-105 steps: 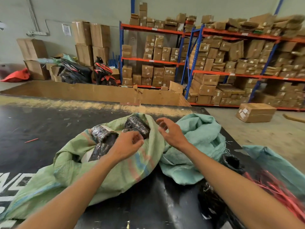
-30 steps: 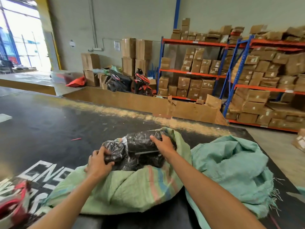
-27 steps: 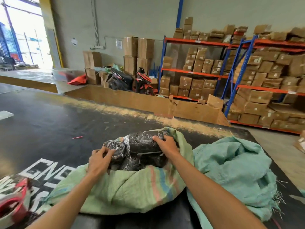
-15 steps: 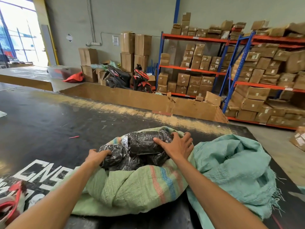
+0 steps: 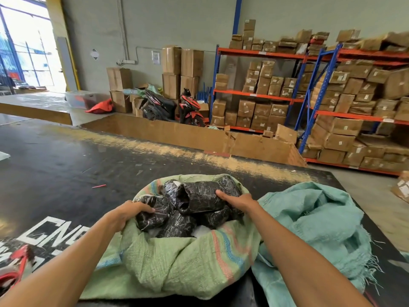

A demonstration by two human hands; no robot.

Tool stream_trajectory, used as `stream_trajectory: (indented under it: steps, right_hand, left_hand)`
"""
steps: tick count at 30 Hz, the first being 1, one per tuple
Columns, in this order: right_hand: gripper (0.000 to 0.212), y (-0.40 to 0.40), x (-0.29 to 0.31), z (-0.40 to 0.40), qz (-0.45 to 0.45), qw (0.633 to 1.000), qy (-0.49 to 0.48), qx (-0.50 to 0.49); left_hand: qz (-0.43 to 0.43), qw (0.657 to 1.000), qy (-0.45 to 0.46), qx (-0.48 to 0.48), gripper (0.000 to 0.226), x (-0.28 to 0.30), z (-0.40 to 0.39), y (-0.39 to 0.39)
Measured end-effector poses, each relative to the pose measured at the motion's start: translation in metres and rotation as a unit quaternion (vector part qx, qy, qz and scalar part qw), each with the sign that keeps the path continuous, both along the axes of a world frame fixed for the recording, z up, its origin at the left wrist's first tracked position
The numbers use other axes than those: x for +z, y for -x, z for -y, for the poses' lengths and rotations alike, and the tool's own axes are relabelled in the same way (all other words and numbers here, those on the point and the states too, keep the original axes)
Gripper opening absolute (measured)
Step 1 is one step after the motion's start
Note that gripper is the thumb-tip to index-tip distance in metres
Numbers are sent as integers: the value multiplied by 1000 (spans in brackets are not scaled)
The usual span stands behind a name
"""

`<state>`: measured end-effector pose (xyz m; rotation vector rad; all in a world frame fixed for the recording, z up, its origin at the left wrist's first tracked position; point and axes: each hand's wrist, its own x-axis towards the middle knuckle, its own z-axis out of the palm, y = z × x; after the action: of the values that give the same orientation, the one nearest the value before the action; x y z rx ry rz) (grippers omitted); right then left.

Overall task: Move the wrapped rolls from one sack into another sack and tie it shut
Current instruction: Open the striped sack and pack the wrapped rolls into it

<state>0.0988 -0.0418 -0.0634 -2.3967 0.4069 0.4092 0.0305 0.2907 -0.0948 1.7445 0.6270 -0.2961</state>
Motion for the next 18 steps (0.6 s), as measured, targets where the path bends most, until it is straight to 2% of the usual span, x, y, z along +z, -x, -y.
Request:
stream_trajectory:
  steps: [1,2,4,6,9,10,13,16,18]
  right_hand:
    - [171,-1,-2,2,-4,999,-53,-3]
    - [167,-3,-4,3,2,995,-98,-5]
    - [143,-3,-3,3,40,987,-155,-20]
    - [103,-1,7,3,112,976,-184,-40]
    - [25,-5,33,11,242,944,-195,-107]
    - [12,-6,44,16,291,929,-179,-140]
    - [21,-10,75,29,412,884,-147,-165]
    - [17,-12,96,32,500,847,-126,-130]
    - [19,-10,104,31,563,811,-115,-110]
  left_hand:
    - [12,999,-25,19,63,2,1,-1]
    - [20,998,-58,34,82,2,4,-3]
    - [24,986,-158,55,115,3,13,-6]
    - [51,963,-253,78,123,9,20,-8]
    - [102,944,-294,112,118,30,25,-12]
    - [125,938,-302,119,112,38,24,-14]
    - [202,923,-286,161,73,71,28,-19]
    - [323,868,-286,246,41,113,35,-27]
    - [384,833,-281,284,36,141,44,-27]
